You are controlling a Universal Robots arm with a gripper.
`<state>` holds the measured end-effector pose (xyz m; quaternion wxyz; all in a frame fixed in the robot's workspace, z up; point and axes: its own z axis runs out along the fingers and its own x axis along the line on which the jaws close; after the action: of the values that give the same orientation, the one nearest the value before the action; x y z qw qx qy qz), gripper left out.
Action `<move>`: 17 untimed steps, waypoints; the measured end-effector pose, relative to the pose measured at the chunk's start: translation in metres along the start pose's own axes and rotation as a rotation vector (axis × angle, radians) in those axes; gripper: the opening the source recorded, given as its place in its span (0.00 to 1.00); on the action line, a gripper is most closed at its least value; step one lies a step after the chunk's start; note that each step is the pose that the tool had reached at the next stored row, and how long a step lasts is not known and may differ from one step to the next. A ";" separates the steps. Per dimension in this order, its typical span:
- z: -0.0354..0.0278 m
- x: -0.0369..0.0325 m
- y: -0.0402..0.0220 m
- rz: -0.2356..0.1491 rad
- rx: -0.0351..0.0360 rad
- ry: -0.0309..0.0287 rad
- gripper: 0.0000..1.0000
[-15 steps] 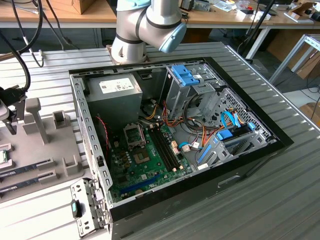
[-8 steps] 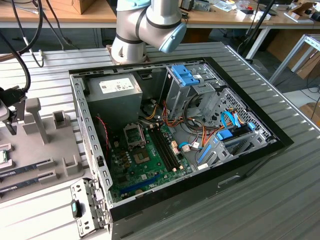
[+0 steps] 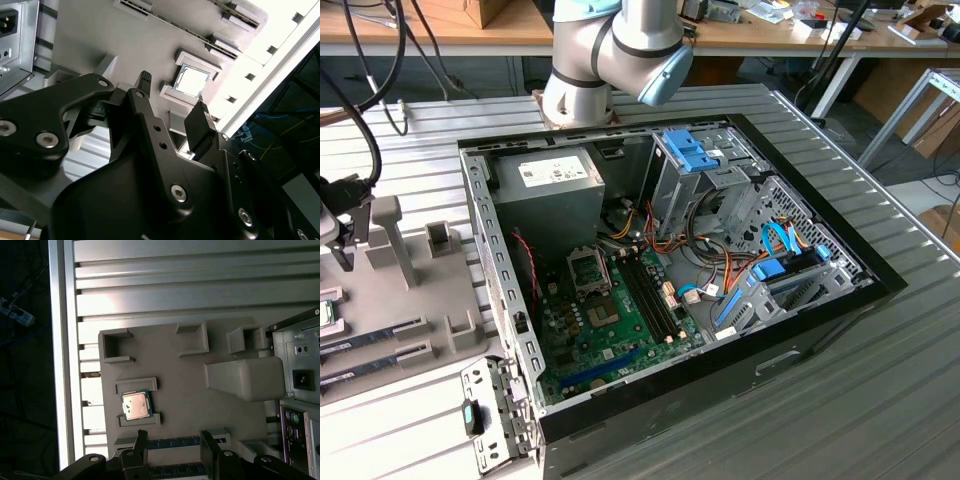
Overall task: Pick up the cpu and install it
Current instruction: 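Pick up the cpu and move it towards the insertion slot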
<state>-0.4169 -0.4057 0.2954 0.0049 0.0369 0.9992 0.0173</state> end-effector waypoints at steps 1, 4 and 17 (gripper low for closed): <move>0.0002 0.0001 0.0000 0.000 0.0000 -0.0001 0.54; 0.0012 0.0007 -0.0001 0.000 -0.0001 -0.0001 0.54; 0.0032 0.0020 -0.0002 0.000 0.0000 0.0000 0.54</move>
<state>-0.4188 -0.4057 0.2921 0.0049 0.0369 0.9992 0.0174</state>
